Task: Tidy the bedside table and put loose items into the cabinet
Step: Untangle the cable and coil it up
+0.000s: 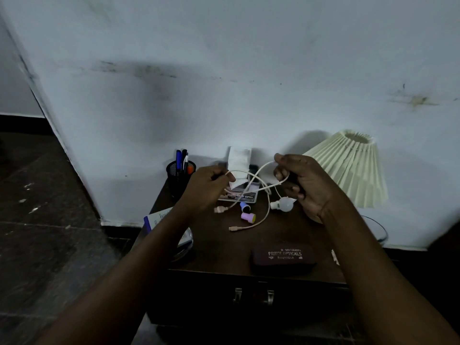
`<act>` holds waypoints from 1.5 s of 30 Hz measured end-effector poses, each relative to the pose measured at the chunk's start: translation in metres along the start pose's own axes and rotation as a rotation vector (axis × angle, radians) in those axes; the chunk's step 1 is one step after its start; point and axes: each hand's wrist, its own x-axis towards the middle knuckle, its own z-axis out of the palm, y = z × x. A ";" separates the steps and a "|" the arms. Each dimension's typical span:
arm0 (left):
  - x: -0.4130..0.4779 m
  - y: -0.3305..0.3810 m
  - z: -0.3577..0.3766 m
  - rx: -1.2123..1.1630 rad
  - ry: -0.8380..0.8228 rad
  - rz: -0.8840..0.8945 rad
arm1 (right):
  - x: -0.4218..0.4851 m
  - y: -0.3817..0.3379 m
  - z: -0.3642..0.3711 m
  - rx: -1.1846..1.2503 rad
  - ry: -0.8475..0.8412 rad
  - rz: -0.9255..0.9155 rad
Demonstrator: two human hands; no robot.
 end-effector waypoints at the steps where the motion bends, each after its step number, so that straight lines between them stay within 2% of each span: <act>1: 0.000 0.000 -0.001 -0.017 0.008 -0.012 | -0.001 -0.003 -0.002 0.066 -0.027 0.006; 5: -0.001 -0.004 -0.001 -0.172 0.029 -0.110 | -0.004 -0.006 -0.005 0.292 -0.151 0.081; 9: 0.000 -0.010 0.004 -0.141 0.012 -0.215 | -0.003 -0.002 -0.001 0.400 -0.205 0.036; 13: 0.002 -0.016 0.005 -0.134 -0.032 -0.311 | 0.002 0.000 0.000 0.586 -0.105 0.018; 16: 0.003 -0.023 0.007 0.025 -0.050 -0.307 | 0.004 0.008 0.002 0.643 -0.014 -0.004; 19: 0.003 -0.026 0.006 0.222 -0.063 -0.289 | 0.003 0.013 0.002 0.553 -0.061 0.006; 22: 0.005 -0.025 0.007 0.301 -0.036 -0.300 | 0.003 0.017 0.007 0.478 -0.085 0.041; 27: 0.004 -0.024 -0.001 0.401 -0.064 -0.312 | 0.004 0.013 0.004 0.574 -0.091 0.001; 31: 0.003 -0.016 0.002 0.293 -0.066 -0.315 | 0.004 0.016 0.008 0.197 -0.050 -0.056; 35: 0.005 -0.006 -0.002 0.417 -0.122 -0.178 | 0.002 0.021 0.024 -0.001 -0.011 -0.078; 37: 0.005 0.013 -0.005 0.260 -0.122 -0.083 | 0.001 0.021 0.030 -0.119 -0.008 -0.068; 40: 0.003 0.050 -0.003 -0.302 -0.199 -0.106 | 0.001 0.022 0.038 -0.293 -0.069 -0.118; 45: 0.001 0.080 -0.007 -0.703 -0.117 -0.105 | -0.002 0.028 0.051 -0.473 -0.268 -0.072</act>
